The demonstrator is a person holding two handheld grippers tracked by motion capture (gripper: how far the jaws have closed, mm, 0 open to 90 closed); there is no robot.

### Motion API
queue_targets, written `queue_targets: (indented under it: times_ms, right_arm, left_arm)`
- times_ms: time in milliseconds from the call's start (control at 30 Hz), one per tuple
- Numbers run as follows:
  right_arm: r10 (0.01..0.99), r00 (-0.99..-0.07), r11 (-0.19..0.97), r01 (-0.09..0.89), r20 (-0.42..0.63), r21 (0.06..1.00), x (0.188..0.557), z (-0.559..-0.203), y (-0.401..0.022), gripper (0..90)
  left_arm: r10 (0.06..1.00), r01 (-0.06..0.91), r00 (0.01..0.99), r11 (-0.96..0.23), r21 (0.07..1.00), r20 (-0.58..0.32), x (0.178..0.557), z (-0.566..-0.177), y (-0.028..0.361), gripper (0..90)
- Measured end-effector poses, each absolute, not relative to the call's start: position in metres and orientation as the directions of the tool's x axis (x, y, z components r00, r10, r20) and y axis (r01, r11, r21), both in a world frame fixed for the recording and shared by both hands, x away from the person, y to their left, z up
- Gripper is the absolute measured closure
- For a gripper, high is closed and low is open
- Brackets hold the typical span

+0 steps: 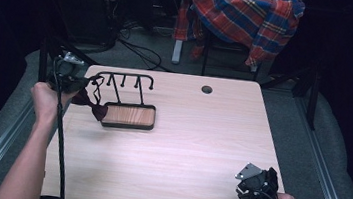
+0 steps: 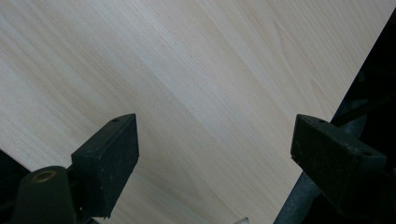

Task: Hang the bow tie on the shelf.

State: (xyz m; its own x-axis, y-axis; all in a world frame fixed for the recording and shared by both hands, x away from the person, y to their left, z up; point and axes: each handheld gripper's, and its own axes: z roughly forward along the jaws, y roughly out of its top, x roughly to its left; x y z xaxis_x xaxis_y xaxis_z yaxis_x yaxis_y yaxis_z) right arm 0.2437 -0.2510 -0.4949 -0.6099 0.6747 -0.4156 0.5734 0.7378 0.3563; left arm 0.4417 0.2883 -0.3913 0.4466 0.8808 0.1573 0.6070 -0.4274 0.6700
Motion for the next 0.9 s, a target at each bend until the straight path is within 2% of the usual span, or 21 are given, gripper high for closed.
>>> queue_targets:
  times_ms: [367, 900]
  right_arm:
    - [0.673, -0.612, 0.739, 0.569, -0.415, 0.36, 0.243, -0.495, -0.251, 14.9]
    - [0.673, -0.613, 0.739, 0.571, -0.414, 0.357, 0.244, -0.495, -0.251, 14.9]
  left_arm:
    - [0.893, 0.631, 0.426, -0.409, 0.659, 0.146, 0.453, -0.397, 0.289, 87.5]
    - [0.919, 0.655, 0.389, -0.326, 0.682, 0.066, 0.462, -0.415, 0.3, 87.2]
